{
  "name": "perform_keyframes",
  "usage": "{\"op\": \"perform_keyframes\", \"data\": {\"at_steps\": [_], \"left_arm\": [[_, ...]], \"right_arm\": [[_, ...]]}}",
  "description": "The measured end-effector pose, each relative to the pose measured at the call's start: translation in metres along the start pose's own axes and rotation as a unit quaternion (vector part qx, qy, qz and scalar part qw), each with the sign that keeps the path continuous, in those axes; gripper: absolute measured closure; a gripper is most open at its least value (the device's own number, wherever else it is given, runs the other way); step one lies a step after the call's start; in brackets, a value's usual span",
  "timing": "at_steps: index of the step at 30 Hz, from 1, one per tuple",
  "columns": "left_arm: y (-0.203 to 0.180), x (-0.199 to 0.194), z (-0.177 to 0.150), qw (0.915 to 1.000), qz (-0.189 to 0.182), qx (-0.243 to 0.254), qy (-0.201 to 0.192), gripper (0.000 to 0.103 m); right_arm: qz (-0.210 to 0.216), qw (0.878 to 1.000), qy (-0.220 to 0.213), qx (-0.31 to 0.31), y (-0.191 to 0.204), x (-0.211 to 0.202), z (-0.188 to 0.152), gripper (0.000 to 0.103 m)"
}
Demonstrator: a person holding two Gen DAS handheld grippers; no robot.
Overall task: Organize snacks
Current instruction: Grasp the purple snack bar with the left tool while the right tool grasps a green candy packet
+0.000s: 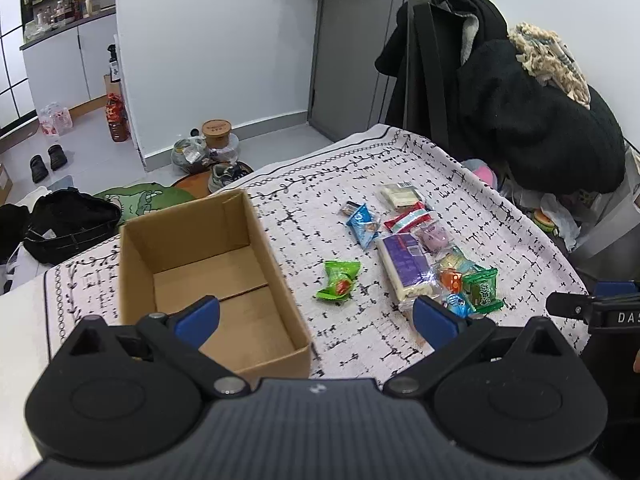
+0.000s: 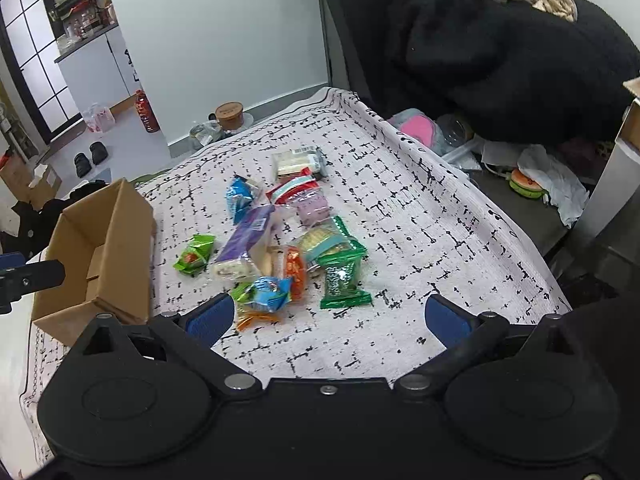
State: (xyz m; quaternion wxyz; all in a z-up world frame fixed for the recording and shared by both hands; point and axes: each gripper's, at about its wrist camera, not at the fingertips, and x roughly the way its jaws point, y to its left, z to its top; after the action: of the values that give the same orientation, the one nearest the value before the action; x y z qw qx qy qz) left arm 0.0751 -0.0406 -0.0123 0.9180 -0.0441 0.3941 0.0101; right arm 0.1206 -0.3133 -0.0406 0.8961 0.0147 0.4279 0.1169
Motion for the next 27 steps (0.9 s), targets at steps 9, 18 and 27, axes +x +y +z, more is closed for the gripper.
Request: {"op": "perform_keyframes", "data": {"at_steps": [9, 18, 27], "left_arm": [[-0.021, 0.027, 0.013, 0.9997, -0.019, 0.007, 0.012, 0.001], [-0.044, 0.056, 0.023, 0.9985, -0.042, 0.024, 0.024, 0.001], [-0.058, 0.089, 0.027, 0.9967, -0.068, 0.020, 0.041, 0.003]], "right_arm": [[0.012, 1.000, 0.019, -0.001, -0.017, 0.024, 0.001, 0.000], [0.016, 0.999, 0.037, 0.001, -0.028, 0.046, 0.001, 0.001], [0.045, 0.997, 0.054, 0.042, -0.039, 0.073, 0.003, 0.030]]}}
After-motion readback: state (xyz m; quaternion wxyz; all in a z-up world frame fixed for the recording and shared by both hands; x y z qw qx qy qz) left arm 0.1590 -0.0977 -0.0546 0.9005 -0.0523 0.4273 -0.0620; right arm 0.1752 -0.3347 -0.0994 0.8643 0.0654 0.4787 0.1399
